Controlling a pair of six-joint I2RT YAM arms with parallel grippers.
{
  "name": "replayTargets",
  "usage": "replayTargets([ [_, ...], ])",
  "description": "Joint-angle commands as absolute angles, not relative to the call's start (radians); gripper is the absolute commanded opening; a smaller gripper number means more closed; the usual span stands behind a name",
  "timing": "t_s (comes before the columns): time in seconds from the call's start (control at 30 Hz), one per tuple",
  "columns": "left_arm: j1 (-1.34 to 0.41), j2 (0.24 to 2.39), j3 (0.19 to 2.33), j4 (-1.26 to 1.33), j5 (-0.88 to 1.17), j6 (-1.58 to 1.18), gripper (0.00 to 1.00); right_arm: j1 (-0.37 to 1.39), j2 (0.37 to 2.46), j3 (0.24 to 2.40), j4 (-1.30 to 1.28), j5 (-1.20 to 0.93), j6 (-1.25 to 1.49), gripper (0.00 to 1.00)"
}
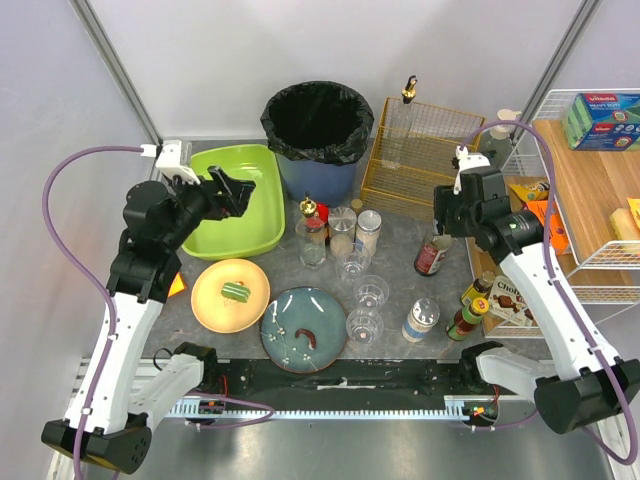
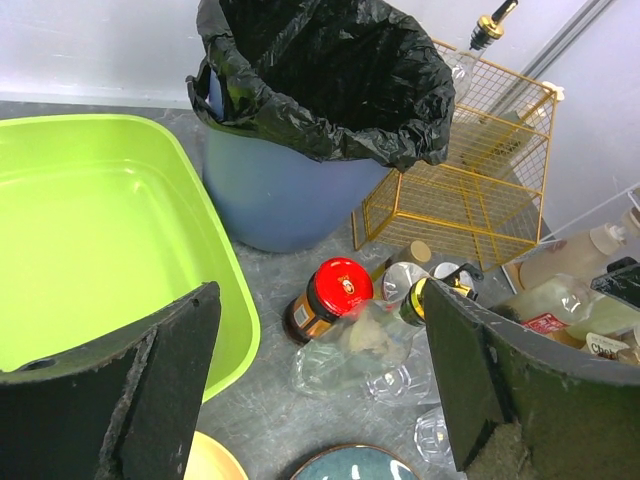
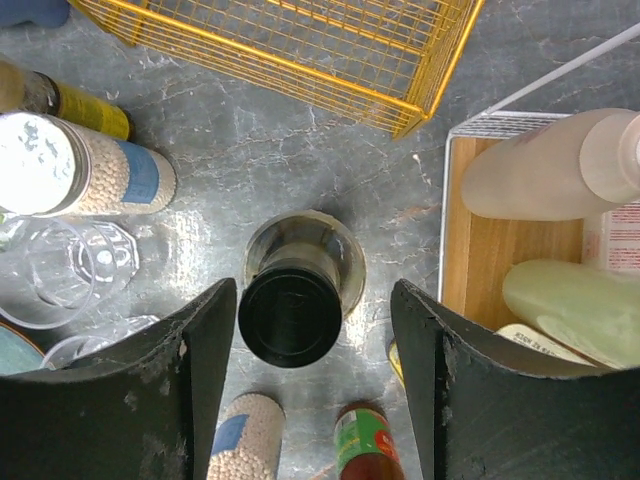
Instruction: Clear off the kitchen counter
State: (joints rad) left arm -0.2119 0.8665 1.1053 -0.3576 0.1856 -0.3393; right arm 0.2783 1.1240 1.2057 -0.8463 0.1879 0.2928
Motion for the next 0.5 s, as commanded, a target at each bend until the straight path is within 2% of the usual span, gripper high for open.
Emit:
replayTargets([
  [0.0,-0.216,0.848,1.106,-0.353,0.173,-0.373,0.87,0.278,1.072,1.149,-0.721,0.164,0.313,0.68],
  [0.37,-0.216,0.815,1.101,-0.351,0.163,-0.373,0.87,0.278,1.048,1.069,-0.585,0.137,0.287,0.61],
  [0.47,-0.216,0.813,1.098,-0.357,0.163,-0.374,0.87,0.279,1.045,1.057,-0.577,0.129,0.279,0.46],
])
